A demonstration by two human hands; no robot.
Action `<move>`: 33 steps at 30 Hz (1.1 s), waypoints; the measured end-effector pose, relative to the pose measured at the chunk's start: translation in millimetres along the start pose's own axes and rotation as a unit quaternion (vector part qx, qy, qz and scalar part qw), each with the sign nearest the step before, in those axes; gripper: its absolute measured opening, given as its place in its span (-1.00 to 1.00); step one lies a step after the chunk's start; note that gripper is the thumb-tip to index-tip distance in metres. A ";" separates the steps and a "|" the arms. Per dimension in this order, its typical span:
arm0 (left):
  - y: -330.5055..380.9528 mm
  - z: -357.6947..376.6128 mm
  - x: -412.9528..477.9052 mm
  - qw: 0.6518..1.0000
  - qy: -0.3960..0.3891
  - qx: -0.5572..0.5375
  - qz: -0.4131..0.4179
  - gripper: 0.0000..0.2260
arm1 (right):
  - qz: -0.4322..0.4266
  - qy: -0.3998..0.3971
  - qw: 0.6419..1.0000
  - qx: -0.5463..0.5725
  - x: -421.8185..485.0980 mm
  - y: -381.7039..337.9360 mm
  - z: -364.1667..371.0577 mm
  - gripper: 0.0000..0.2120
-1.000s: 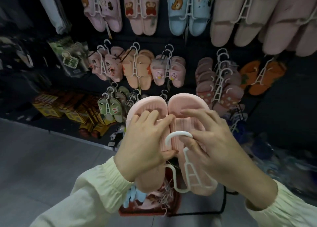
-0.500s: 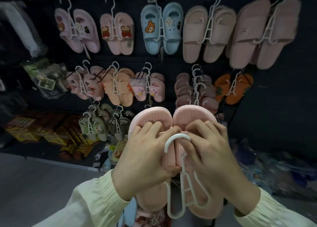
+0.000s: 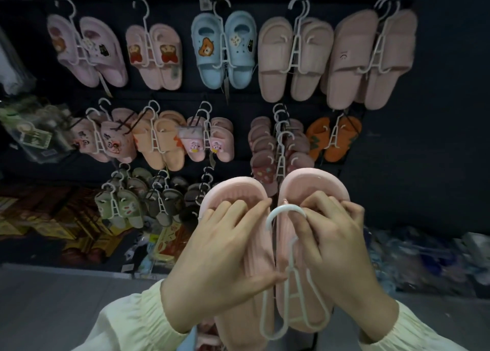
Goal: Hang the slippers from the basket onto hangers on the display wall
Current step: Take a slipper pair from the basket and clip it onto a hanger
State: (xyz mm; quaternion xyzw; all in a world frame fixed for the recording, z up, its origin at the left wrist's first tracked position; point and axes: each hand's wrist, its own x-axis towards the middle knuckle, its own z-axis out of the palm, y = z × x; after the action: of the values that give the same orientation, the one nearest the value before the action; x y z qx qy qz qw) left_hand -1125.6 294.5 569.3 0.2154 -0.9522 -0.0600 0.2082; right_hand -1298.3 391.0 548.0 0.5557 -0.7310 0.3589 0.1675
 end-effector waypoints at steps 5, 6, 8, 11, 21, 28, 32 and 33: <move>5.0 2.8 -6.5 0.999 -0.011 0.008 0.035 -0.18 | 0.023 0.036 0.999 0.014 5.8 -3.4 -0.4 -0.64; 4.4 4.7 -8.6 0.999 -0.016 0.011 0.039 -0.17 | 0.027 0.041 0.999 0.012 7.8 -3.1 -0.9 -0.63; 3.3 7.9 -12.8 0.999 -0.024 0.001 0.048 -0.17 | 0.035 0.048 0.998 0.007 12.6 -0.6 -3.3 -0.61; 2.4 9.1 -18.0 0.998 -0.033 -0.026 0.055 -0.20 | 0.046 0.053 0.998 0.004 18.8 5.0 -8.6 -0.62; 1.9 28.5 -23.3 0.994 -0.024 0.056 0.091 -0.18 | 0.078 0.044 0.995 0.038 22.0 13.6 -13.4 -0.58; 0.9 53.4 -19.0 0.990 0.023 0.077 0.114 -0.11 | 0.088 0.047 0.994 0.046 23.5 21.2 -17.9 -0.56; 2.6 56.0 -14.6 0.989 0.052 0.052 0.126 -0.22 | 0.100 0.049 0.993 0.046 25.2 24.2 -20.5 -0.54; 2.8 55.6 -13.2 0.989 0.052 0.048 0.129 -0.25 | 0.103 0.047 0.992 0.048 26.1 24.4 -21.3 -0.54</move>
State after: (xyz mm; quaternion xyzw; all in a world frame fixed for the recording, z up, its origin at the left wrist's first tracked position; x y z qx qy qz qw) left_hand -1139.4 304.1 514.5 0.1038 -0.9617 0.0246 0.2525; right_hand -1332.8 391.1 571.2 0.4674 -0.7575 0.4346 0.1372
